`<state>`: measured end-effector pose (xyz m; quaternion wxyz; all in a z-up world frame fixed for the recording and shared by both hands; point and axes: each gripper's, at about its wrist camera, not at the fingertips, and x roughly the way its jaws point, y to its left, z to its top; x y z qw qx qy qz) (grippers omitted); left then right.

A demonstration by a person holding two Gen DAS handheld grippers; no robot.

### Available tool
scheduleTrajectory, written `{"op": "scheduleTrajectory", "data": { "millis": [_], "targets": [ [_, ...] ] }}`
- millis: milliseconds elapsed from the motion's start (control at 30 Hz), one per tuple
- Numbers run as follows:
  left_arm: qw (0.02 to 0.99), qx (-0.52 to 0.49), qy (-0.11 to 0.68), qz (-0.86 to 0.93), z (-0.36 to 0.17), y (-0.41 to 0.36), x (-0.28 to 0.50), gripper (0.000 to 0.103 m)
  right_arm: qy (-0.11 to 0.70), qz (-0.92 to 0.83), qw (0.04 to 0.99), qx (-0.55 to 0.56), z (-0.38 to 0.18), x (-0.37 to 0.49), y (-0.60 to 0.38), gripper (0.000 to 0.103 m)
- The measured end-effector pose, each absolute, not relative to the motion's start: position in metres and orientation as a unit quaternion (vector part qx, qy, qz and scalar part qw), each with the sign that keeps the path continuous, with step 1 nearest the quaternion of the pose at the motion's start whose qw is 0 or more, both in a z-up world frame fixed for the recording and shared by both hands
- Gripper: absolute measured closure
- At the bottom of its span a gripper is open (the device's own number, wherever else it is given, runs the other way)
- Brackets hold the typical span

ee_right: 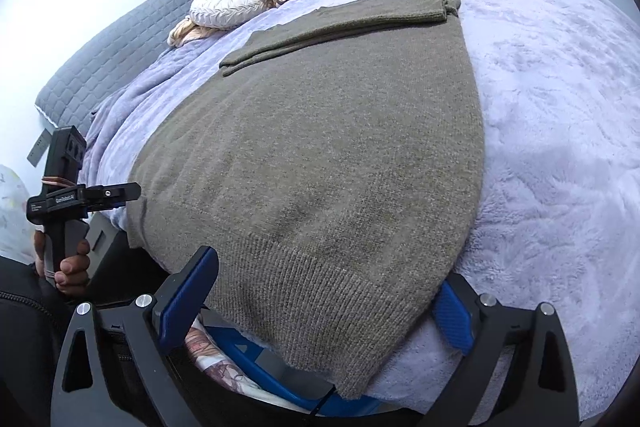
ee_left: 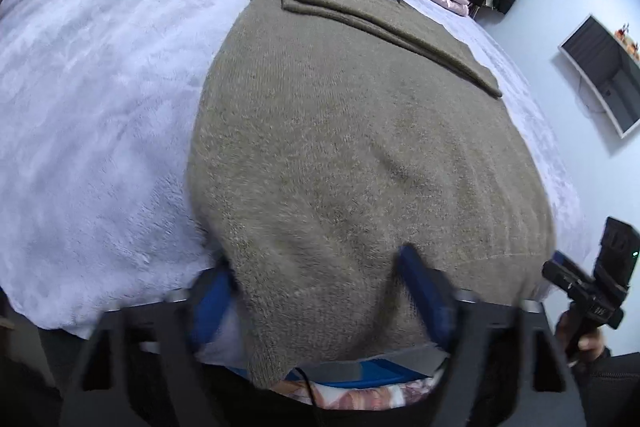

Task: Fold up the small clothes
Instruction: 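Grasp the khaki sweater's hem edge with both tools, then lift the hem with both tools and fold it up toward the collar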

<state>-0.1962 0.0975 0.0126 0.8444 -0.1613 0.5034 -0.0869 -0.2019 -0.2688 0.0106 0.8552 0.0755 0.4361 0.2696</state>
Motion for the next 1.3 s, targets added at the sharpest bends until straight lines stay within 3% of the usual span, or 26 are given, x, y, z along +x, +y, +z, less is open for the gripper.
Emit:
{"op": "scheduleTrajectory", "data": {
  "millis": [33,100,167,200,233,267,300,333,500,567,633,667,733,833,867,1033,1300],
  "targets": [
    [0.845,-0.157,0.504,-0.087,0.013,0.099,-0.197,0.052,0.436,0.269,0.855,0.079,0.01,-0.201,-0.27,0.006],
    [0.842,-0.163,0.507,-0.085,0.013,0.101,-0.195,0.055,0.435,0.265,0.857,0.079,0.01,-0.201,-0.271,0.015],
    [0.843,-0.167,0.505,-0.084,0.014,0.102,-0.196,0.056,0.437,0.26,0.858,0.068,0.011,-0.2,-0.272,0.044],
    [0.844,-0.162,0.504,-0.084,0.014,0.101,-0.196,0.055,0.44,0.254,0.859,0.062,0.012,-0.198,-0.273,0.05],
    [0.844,-0.158,0.506,-0.086,0.012,0.099,-0.196,0.044,0.441,0.252,0.859,0.059,0.013,-0.198,-0.274,0.058],
    [0.843,-0.156,0.507,-0.092,0.009,0.097,-0.196,0.036,0.443,0.254,0.858,0.058,0.014,-0.197,-0.276,0.06],
    [0.843,-0.156,0.504,-0.104,0.008,0.094,-0.195,0.019,0.444,0.256,0.856,0.058,0.014,-0.197,-0.277,0.063],
    [0.845,-0.151,0.5,-0.113,0.008,0.089,-0.196,0.01,0.446,0.258,0.855,0.058,0.014,-0.197,-0.277,0.063],
    [0.858,-0.087,0.496,-0.096,0.008,0.067,-0.199,0.01,0.444,0.254,0.857,0.057,0.012,-0.198,-0.278,0.061],
    [0.86,-0.1,0.492,-0.089,0.01,0.075,-0.201,0.025,0.446,0.254,0.856,0.062,0.01,-0.2,-0.278,0.052],
    [0.862,-0.116,0.487,-0.082,0.013,0.085,-0.202,0.053,0.442,0.253,0.858,0.056,0.01,-0.204,-0.274,0.05],
    [0.86,-0.127,0.487,-0.083,0.015,0.091,-0.202,0.059,0.443,0.254,0.858,0.049,0.01,-0.205,-0.272,0.05],
    [0.856,-0.151,0.487,-0.092,0.019,0.101,-0.201,0.087,0.442,0.253,0.86,0.04,0.011,-0.206,-0.269,0.056],
    [0.854,-0.173,0.478,-0.109,0.029,0.104,-0.2,0.091,0.446,0.257,0.856,0.049,0.013,-0.202,-0.271,0.081],
    [0.856,-0.177,0.472,-0.115,0.032,0.104,-0.201,0.091,0.447,0.259,0.855,0.051,0.015,-0.202,-0.272,0.085],
    [0.868,-0.185,0.441,-0.132,0.053,0.104,-0.202,0.091,0.437,0.276,0.853,0.065,0.028,-0.203,-0.276,0.092],
    [0.877,-0.225,0.397,-0.149,0.086,0.116,-0.185,0.091,0.383,0.308,0.865,0.106,0.071,-0.197,-0.286,0.093]
  ]
}}
